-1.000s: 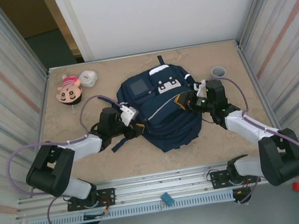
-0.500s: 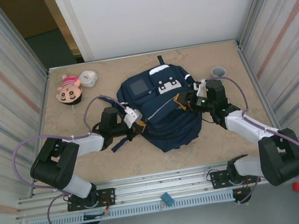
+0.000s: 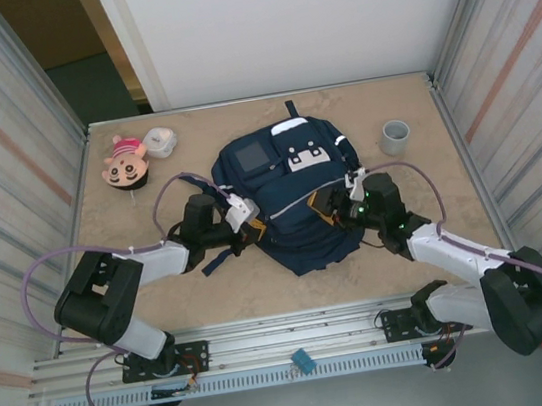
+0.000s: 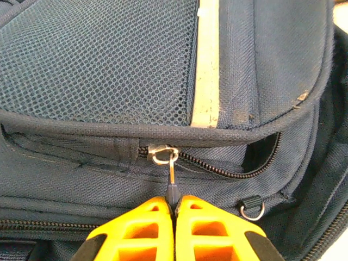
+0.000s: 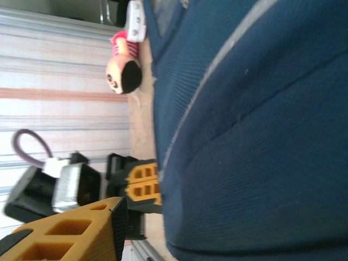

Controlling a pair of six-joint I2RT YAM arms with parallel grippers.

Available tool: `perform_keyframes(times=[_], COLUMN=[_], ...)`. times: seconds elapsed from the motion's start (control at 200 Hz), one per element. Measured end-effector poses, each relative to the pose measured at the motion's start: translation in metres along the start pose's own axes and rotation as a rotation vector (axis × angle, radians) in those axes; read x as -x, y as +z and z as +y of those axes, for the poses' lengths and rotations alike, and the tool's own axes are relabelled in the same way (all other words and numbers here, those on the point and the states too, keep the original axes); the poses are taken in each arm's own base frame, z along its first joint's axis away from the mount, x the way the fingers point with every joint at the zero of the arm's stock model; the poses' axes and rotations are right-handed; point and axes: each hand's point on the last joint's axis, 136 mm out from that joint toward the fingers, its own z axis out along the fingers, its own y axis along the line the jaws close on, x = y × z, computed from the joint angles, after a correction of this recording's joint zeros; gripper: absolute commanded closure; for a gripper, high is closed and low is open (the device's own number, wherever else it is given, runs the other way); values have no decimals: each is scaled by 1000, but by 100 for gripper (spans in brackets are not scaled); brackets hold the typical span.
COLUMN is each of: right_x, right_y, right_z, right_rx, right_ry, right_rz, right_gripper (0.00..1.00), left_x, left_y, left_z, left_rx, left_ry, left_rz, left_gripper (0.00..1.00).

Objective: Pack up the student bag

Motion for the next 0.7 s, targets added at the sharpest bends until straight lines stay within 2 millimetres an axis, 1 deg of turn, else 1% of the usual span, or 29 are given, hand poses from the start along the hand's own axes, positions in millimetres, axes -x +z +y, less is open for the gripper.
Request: perform_keyframes(times=[0.08, 0.165, 0.266, 0.401, 0.546, 0.702], right_x=[-8, -11, -10, -10, -11, -10], right_y=[3, 7, 12, 20, 28, 34], right_z=[-9, -6, -1, 0, -3, -7], right_rx=[-20, -10, 6, 10, 7, 3], right_ry=[9, 3, -5, -2, 12, 27], right_rz=[-13, -29, -58, -97, -124, -142], right_gripper=[56, 64, 69, 76, 85, 92], left_x=[1, 2, 1, 2, 4, 3], left_y=[1, 1, 2, 2, 2, 4], left_z=[-1, -2, -3, -6, -15, -23], left_rx=[-6, -9, -14, -13, -23, -27], left_ry=[-1, -3, -7, -8, -1, 4], left_rz=[6, 12, 20, 31, 45, 65], left_gripper=[100, 100, 100, 100, 100, 100])
